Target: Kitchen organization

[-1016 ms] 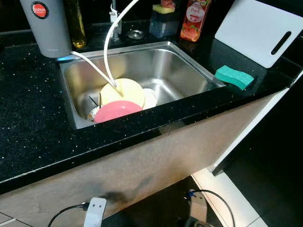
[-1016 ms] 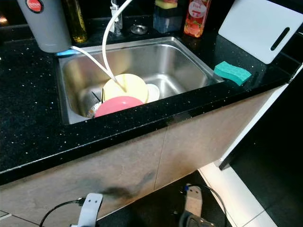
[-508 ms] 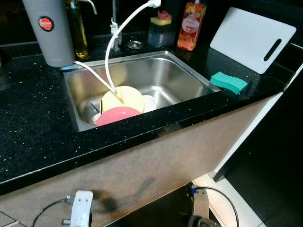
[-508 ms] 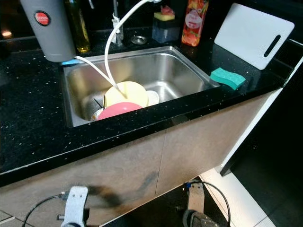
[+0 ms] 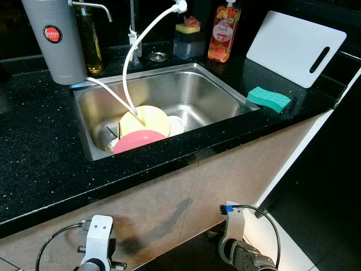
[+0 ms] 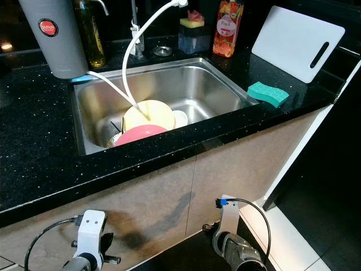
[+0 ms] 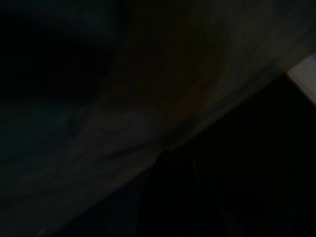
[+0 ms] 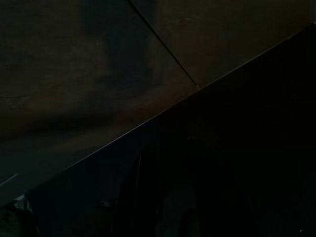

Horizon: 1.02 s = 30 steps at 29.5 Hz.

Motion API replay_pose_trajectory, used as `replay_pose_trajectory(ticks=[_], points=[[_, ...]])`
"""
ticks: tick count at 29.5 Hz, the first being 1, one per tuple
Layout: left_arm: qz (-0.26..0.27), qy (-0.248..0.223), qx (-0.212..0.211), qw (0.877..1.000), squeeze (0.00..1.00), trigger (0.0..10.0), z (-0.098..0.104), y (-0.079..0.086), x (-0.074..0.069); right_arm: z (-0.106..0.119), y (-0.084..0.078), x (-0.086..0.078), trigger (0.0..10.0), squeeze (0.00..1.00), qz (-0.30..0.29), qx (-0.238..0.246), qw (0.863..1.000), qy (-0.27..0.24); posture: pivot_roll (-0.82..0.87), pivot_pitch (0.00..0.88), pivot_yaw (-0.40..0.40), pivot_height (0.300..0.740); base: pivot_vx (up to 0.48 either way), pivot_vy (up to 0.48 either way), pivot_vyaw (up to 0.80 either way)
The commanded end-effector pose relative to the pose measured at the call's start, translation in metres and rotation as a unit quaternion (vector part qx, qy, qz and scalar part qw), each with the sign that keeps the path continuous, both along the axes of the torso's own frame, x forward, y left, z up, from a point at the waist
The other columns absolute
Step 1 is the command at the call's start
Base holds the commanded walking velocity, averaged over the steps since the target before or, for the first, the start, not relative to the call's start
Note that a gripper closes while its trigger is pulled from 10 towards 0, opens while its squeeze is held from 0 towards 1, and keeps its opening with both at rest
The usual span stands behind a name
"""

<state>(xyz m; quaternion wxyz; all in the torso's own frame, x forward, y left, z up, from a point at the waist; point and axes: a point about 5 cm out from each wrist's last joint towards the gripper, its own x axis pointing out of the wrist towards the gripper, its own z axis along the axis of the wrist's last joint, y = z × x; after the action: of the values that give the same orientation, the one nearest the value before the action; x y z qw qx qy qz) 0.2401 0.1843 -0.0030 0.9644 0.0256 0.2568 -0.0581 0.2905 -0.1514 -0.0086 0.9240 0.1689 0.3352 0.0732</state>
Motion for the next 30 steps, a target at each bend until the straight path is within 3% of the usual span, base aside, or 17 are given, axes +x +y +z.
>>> replay_pose_trajectory(ticks=[1,7,13,18,23,25,30], points=[[0.001,0.020,0.020,1.000,0.00,10.0,-0.003,0.005,-0.005,-0.005,-0.006,-0.006,10.0,0.00,-0.021,0.003,1.000,0.013,0.04,0.122,-0.022,0.740,0.000,0.000,0.00],[-0.007,0.019,0.019,1.000,0.00,10.0,0.000,0.002,-0.005,-0.006,-0.002,-0.008,10.0,0.00,-0.011,-0.028,1.000,0.002,0.04,0.129,0.002,0.740,0.000,0.000,0.00],[-0.011,0.031,0.009,0.999,0.00,10.0,-0.003,0.001,-0.009,-0.009,-0.001,-0.013,10.0,0.00,-0.030,-0.023,0.999,-0.004,0.06,0.140,0.005,0.740,0.000,0.000,0.00],[0.004,0.067,0.013,0.998,0.00,10.0,-0.011,0.013,-0.019,-0.016,0.008,-0.018,10.0,0.00,-0.023,-0.025,0.999,0.015,0.07,0.146,0.007,0.740,0.000,0.000,0.00],[0.022,0.105,0.027,0.994,0.00,10.0,-0.020,0.028,-0.026,-0.026,0.017,-0.028,10.0,0.00,0.016,-0.062,0.997,0.044,0.06,0.155,0.013,0.740,0.000,0.000,0.00],[0.022,0.105,0.027,0.994,0.00,10.0,-0.020,0.028,-0.026,-0.026,0.017,-0.028,10.0,0.00,0.016,-0.062,0.997,0.044,0.06,0.155,0.013,0.740,0.000,0.000,0.00],[0.005,0.130,0.013,0.991,0.00,10.0,-0.035,0.015,-0.036,-0.039,0.006,-0.045,10.0,0.00,0.014,-0.074,0.995,0.071,0.05,0.123,0.033,0.740,0.000,0.000,0.00]])
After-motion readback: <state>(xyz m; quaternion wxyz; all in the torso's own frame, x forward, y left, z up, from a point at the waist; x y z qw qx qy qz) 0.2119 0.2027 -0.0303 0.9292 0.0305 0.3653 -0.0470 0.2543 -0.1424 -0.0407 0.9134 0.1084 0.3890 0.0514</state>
